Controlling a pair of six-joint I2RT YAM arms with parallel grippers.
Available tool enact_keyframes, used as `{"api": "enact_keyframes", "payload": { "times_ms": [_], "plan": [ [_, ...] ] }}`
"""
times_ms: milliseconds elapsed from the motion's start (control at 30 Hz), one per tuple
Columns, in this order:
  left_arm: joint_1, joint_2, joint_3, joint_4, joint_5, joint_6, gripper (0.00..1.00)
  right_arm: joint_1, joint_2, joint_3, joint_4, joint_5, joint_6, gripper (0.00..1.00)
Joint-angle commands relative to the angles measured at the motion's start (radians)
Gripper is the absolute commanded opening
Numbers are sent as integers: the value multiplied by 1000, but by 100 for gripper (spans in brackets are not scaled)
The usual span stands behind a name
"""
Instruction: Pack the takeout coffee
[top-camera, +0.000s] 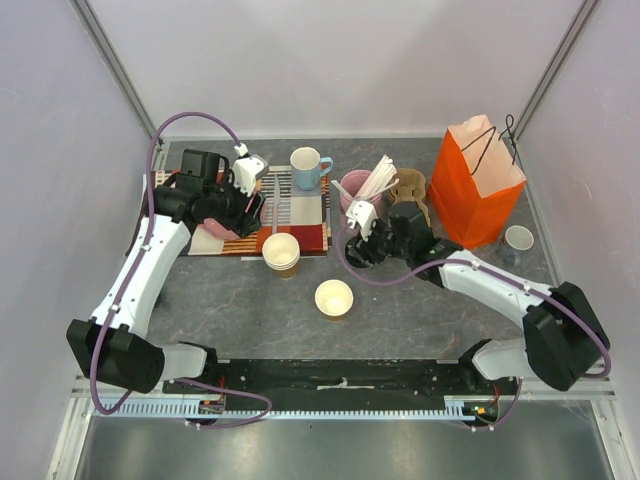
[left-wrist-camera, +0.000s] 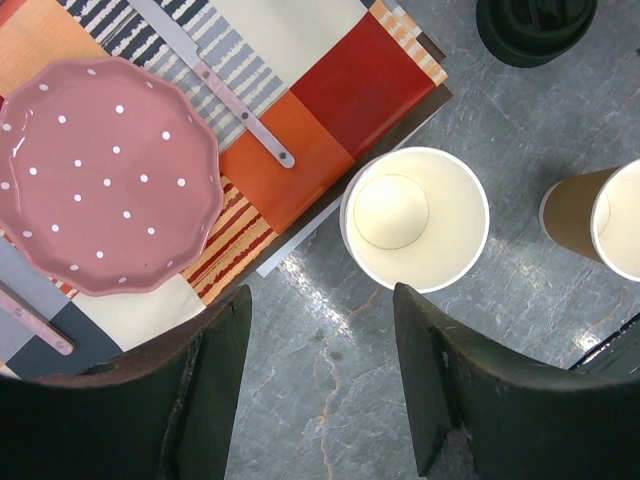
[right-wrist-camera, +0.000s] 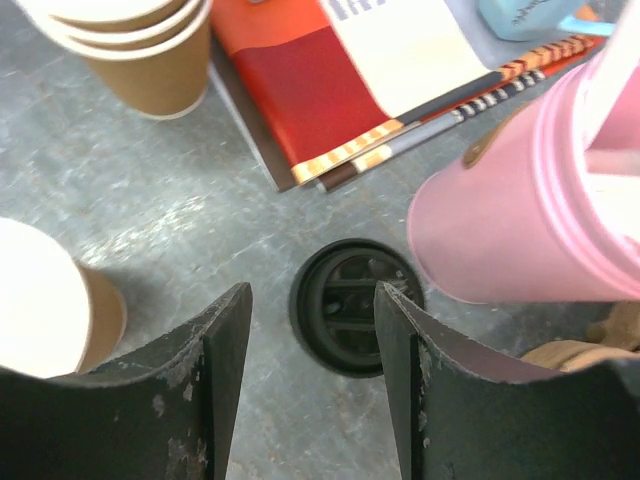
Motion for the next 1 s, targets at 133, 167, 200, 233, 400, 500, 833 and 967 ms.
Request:
{"api": "enact_keyframes", "payload": {
  "times_ms": [133, 167, 200, 233, 400, 500, 833, 967],
  "plan": [
    [3, -13, -17, 10, 35, 8, 65, -104, -22, -195, 257, -270, -15, 56],
    [3, -13, -17, 10, 34, 8, 65, -104, -8, -190, 248, -264, -23, 55],
    [3, -14, -17, 9, 34, 8, 65, -104, 5, -184, 240, -261, -32, 54],
    [5, -16, -17, 10, 34, 8, 65, -104, 27, -173, 233, -263, -43, 54],
    [5, -17, -23, 9, 32, 10, 65, -106, 50, -166, 248, -237, -74, 56],
    [3, -17, -23, 10, 32, 10, 65, -106, 82, -123, 220, -191, -69, 56],
    [3, -22, -21, 9, 25, 20, 65, -80, 165, -46, 70, -85, -169, 54],
    [5, -16, -20, 10, 29, 20, 65, -68, 188, -31, 65, -82, -185, 54]
  ]
}}
